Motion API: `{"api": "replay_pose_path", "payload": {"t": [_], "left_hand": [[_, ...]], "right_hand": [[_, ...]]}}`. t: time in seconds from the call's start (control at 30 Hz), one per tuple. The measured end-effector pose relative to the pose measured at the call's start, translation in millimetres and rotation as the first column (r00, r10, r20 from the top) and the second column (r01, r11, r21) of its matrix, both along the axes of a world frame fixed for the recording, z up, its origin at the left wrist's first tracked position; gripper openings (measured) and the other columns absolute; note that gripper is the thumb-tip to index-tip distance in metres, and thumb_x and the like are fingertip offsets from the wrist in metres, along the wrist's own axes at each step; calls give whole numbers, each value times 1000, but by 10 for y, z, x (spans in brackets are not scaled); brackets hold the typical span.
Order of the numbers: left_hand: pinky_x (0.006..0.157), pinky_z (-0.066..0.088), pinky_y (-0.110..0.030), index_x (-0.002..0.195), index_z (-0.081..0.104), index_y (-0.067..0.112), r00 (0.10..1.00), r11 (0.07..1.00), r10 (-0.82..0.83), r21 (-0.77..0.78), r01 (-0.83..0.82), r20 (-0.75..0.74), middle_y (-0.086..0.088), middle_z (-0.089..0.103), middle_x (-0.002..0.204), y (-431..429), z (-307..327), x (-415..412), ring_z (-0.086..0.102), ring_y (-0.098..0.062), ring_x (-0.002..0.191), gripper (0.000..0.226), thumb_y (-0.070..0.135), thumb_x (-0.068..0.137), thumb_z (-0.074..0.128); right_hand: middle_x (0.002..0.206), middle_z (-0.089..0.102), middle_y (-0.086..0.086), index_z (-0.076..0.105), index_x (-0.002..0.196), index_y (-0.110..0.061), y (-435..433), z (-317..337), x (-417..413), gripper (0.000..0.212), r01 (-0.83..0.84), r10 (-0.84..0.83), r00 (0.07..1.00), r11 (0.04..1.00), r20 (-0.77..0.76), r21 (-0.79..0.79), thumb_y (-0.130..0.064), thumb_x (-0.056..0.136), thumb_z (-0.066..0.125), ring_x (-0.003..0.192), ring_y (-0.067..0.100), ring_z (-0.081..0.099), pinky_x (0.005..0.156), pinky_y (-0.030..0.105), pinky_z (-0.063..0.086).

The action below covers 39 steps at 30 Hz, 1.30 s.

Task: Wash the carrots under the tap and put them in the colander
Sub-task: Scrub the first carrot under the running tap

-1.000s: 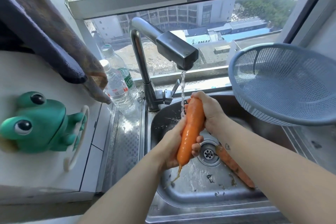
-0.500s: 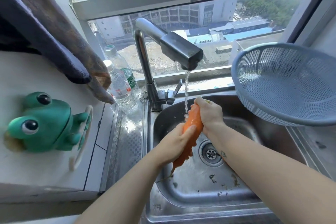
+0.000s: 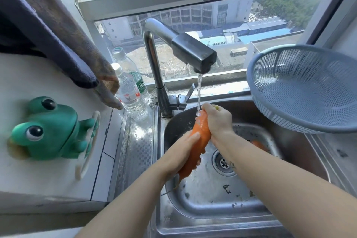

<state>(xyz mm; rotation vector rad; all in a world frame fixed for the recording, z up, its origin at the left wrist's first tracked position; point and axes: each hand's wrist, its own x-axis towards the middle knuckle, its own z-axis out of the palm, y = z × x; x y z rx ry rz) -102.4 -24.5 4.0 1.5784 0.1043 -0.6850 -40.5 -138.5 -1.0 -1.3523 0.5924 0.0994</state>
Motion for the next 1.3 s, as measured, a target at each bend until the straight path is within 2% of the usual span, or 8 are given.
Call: {"api": "replay_pose_path", "payload": {"t": [0.23,0.5,0.67,0.83,0.97,1.1,1.2,1.3], "left_hand": [[64,50,-26,117,50,26,997,997,-71,-18,72,27,-4,59,95,21,-8,-9,57,-13,68,25,40,96,47],[54,45,-27,81,59,13,984,973,145,167,-162,105,-5,62,70,-151,-24,9,54,-14,52,58,67,89,38],[56,50,-26,97,59,8,992,995,99,-15,-101,-81,-7,63,75,-59,-59,-64,59,-16,58,57,57,96,30],[53,48,-25,104,59,11,970,977,38,-194,-87,-240,-2,64,75,-48,-18,-165,57,-14,56,48,55,95,42],[57,49,-35,94,55,18,999,980,-1,200,-8,47,-3,60,77,40,-57,-175,54,-15,55,29,47,93,53],[67,51,-32,110,47,23,963,782,-141,622,-33,230,1,66,92,44,-155,-284,61,-15,71,34,41,86,63],[74,52,-35,117,45,22,930,702,-151,698,-138,336,2,66,100,4,-179,-369,64,-18,84,39,37,85,63],[72,52,-37,111,45,21,911,673,-179,721,-161,371,0,67,97,10,-134,-391,64,-22,83,33,36,85,60]], "right_hand": [[80,68,13,62,72,-12,-31,27,-24,13,-31,31,1000,999,-2,-9,-21,80,63,78,28,65,80,48,56],[82,69,19,63,69,-11,32,61,-35,12,-24,31,997,995,72,-98,-23,73,63,84,38,67,80,53,56],[76,67,9,63,84,-6,-78,16,-97,5,-142,135,989,982,62,125,-11,83,63,75,27,63,73,42,56],[83,67,14,60,105,0,-93,-13,-237,23,-180,171,984,926,55,332,-13,86,62,67,21,65,59,32,56],[99,65,16,58,103,-12,-11,-153,-394,20,-163,164,986,968,11,189,-16,85,68,82,24,65,74,38,57],[105,62,7,57,100,-23,142,-261,-512,33,-88,85,995,994,-49,-62,-21,74,78,95,24,62,85,45,55],[98,64,5,62,92,-21,203,-210,-484,25,-36,29,998,993,-63,-112,-26,73,76,91,25,63,83,44,55],[88,70,12,66,77,-13,227,-141,-451,21,34,-27,989,998,-146,45,-32,72,72,84,31,67,81,48,57]]}}
